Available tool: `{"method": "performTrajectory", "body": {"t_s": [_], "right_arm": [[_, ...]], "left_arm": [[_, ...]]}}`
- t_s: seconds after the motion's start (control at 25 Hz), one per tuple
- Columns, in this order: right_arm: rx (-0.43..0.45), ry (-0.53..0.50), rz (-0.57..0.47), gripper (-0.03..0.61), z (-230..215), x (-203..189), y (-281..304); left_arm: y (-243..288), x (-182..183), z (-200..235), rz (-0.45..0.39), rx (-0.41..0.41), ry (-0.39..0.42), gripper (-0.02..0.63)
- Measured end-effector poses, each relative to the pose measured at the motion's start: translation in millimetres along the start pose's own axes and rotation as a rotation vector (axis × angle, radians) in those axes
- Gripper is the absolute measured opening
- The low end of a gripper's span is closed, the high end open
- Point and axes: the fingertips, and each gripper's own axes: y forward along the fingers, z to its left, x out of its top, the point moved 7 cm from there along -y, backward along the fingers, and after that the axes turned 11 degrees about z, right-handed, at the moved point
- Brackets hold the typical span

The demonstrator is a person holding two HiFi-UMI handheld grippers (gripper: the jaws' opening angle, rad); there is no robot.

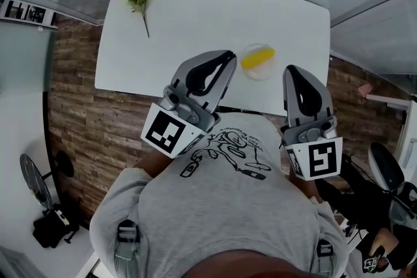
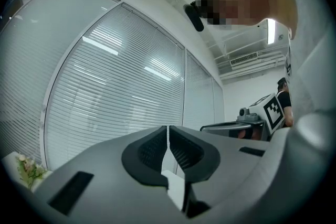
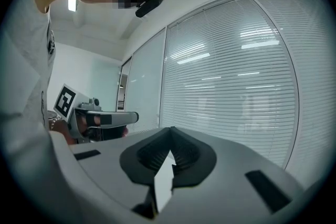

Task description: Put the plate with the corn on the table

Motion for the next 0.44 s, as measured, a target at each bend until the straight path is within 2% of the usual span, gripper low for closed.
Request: {"method": "performTrajectory", "body": {"t_s": [0.44], "right_arm": [[-0.030,0.004,-0.003,0.006,-4.1,-0.2,-3.2]], "left_arm": [[-5.4,-2.9,6.3,0.007,0.043,0.000,0.029]]}}
